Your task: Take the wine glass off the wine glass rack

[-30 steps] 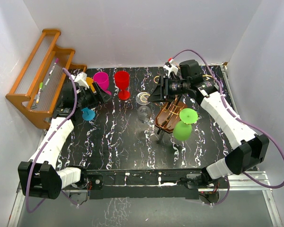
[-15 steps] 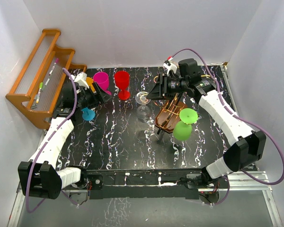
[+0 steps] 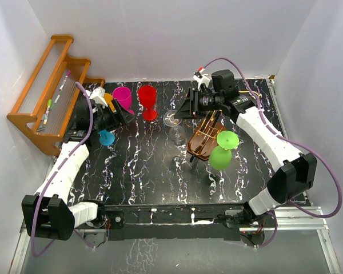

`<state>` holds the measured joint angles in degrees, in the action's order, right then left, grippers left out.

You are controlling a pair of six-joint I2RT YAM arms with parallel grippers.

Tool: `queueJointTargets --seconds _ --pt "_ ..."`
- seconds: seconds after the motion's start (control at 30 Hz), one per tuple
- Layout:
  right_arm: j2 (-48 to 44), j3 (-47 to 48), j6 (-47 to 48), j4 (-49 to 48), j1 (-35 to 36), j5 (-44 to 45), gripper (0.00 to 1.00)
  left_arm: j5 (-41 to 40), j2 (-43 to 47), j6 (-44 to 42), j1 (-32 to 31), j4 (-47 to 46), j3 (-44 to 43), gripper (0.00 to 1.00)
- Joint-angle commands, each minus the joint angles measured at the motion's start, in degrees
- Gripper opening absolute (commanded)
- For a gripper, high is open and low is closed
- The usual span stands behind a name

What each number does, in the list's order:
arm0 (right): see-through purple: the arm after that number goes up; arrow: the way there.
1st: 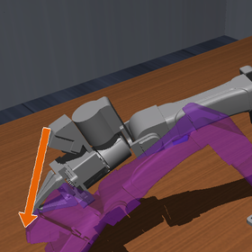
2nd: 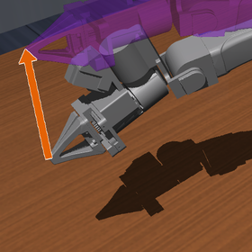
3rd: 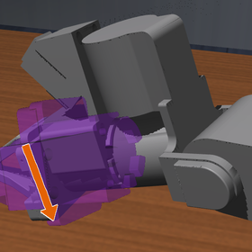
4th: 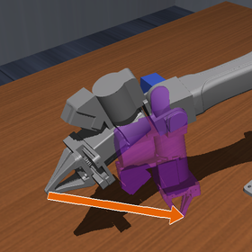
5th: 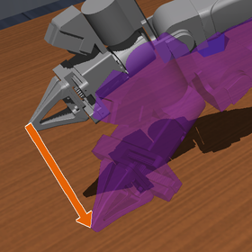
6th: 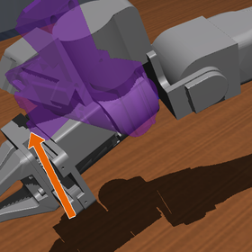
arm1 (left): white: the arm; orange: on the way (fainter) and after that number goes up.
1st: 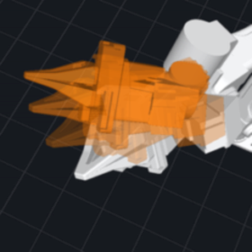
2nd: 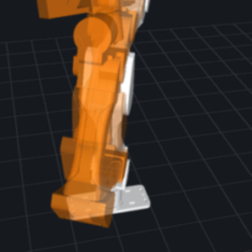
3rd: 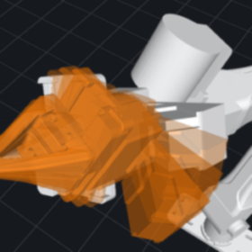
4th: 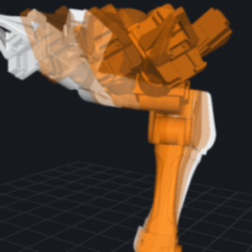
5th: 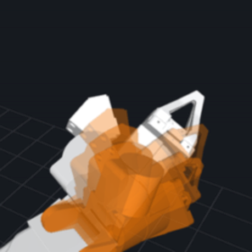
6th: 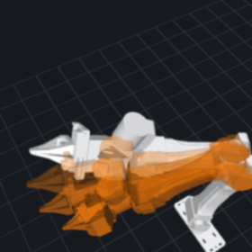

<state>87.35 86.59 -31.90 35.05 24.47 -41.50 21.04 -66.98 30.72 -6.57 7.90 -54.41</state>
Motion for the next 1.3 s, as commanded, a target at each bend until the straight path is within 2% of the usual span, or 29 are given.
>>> queueJointTargets --seconds 0.0,0.17,0.23,0.7,1.07,1.27 --pt "0.43 3.33 -0.53 -4.27 1.19 -1.53 0.31 1.04 1.33 0.01 -0.2 -0.49 -0.56 0.7" --pt "0.43 2.65 -1.26 -5.37 1.18 -0.92 0.12 0.85 1.41 -0.21 -0.2 0.09 -1.09 0.7" --pt "-0.08 2.65 -1.63 -5.92 1.19 0.06 0.08 0.85 1.46 -0.12 -0.18 0.1 -1.05 0.7" --pt "-3.2 0.19 -7.94 -16.12 0.47 2.99 0.08 0.79 2.29 1.4 -0.19 0.48 -2.03 0.7" --pt "-8.22 -0.94 -6.89 -13.59 -0.69 7.3 0.08 0.86 2.04 1.5 -0.2 1.72 -3.63 0.7" --pt "-11.48 -4.83 -6.81 -13.25 -0.79 3.75 0.08 1.26 1.51 1.42 -0.19 2.56 -4.81 0.69"
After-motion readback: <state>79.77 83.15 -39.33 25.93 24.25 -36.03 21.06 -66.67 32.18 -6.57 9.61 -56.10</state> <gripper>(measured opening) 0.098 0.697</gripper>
